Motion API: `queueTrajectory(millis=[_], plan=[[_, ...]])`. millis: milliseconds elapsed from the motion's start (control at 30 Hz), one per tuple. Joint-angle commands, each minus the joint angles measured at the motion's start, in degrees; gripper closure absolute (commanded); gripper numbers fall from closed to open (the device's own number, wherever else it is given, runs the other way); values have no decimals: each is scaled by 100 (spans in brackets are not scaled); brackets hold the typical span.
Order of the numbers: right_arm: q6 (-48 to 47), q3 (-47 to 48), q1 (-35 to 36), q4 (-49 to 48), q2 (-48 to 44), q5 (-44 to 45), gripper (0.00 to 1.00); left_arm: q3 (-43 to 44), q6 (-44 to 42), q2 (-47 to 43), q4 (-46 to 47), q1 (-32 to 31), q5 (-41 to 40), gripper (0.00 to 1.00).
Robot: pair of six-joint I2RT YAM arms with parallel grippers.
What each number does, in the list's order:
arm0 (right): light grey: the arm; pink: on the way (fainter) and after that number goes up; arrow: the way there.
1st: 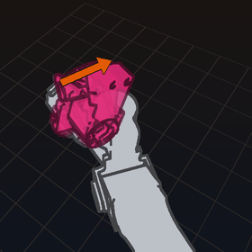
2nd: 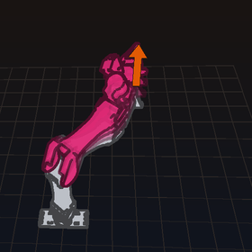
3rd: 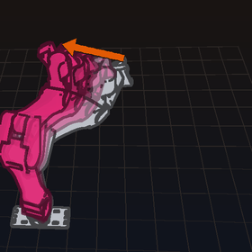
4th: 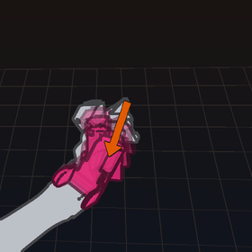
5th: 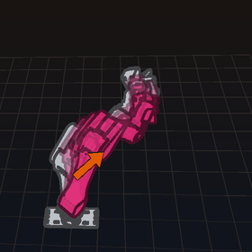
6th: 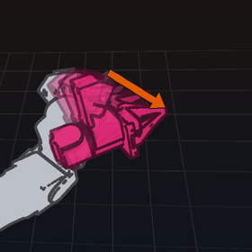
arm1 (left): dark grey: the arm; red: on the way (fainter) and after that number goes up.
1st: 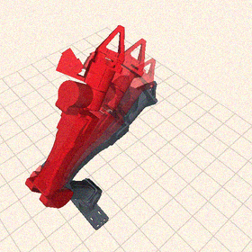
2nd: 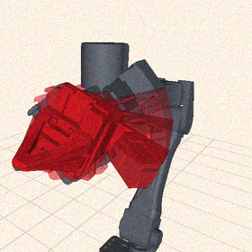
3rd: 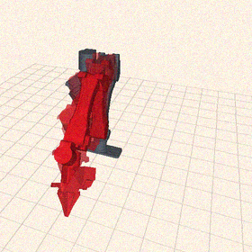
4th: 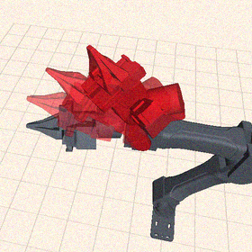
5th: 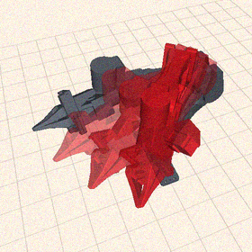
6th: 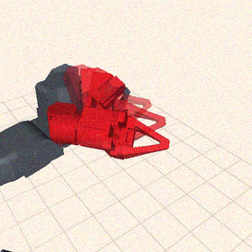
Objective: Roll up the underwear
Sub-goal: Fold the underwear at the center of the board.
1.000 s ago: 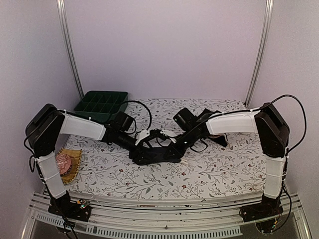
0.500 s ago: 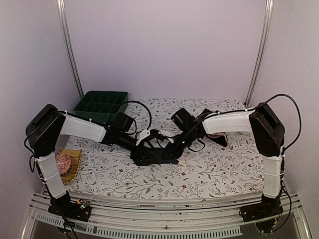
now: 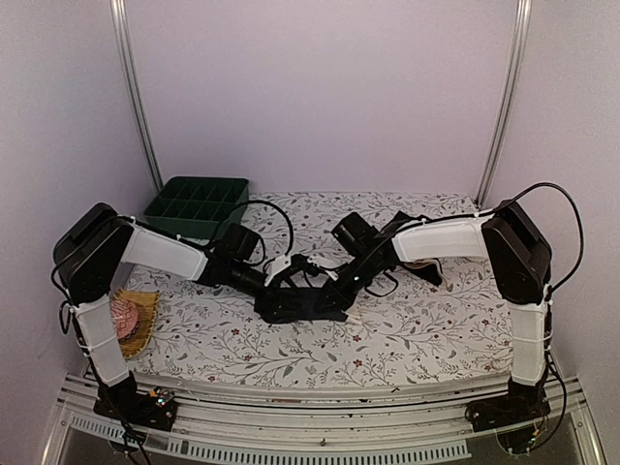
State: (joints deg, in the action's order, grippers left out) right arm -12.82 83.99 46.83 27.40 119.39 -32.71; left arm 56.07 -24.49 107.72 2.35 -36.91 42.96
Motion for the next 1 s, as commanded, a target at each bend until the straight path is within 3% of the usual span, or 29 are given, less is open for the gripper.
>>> queueTrajectory(millis=[0, 400, 633, 700, 967], plan=[[37, -19, 58, -507, 13, -82, 98, -423, 121, -6, 463, -41, 373, 35], [28, -73, -21, -577, 55, -176, 97, -695, 356, -170, 942, 137, 623, 32], [36, -45, -18, -578, 80, -233, 97, -752, 649, -210, 1347, 173, 590, 40], [24, -36, -23, -565, 91, -239, 97, -741, 692, -176, 1379, 192, 565, 45], [-19, 43, -21, -486, 167, -197, 97, -621, 818, -28, 1345, 210, 349, 88]])
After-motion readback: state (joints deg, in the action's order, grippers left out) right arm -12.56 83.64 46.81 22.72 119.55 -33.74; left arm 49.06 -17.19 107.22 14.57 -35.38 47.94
